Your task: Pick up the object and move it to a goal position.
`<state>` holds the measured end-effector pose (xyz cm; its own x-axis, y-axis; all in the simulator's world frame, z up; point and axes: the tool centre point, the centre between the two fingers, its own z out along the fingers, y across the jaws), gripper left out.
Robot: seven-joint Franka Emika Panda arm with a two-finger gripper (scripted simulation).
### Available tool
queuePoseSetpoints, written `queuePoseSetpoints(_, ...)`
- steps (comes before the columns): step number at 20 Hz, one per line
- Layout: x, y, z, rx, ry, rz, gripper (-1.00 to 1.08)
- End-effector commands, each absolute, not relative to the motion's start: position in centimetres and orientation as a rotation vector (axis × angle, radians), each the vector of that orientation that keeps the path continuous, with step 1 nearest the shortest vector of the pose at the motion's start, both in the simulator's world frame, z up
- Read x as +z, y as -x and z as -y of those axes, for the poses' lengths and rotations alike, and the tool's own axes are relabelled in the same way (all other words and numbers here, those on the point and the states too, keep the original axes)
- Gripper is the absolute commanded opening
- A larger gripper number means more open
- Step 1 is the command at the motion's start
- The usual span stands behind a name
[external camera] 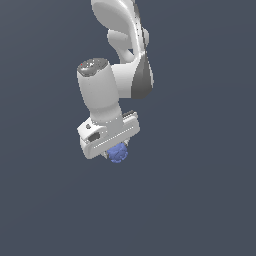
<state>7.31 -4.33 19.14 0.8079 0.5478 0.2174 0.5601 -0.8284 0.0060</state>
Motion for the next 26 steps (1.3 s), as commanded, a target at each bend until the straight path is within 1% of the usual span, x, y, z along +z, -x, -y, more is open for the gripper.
queuePoseSetpoints(1,20.5,-7.6,5.5,-0.354,2.907,0.945,-1.0)
queuePoseSetpoints(26,34.5,-11.9,17.6,-0.634,2.603,1.375,-1.0)
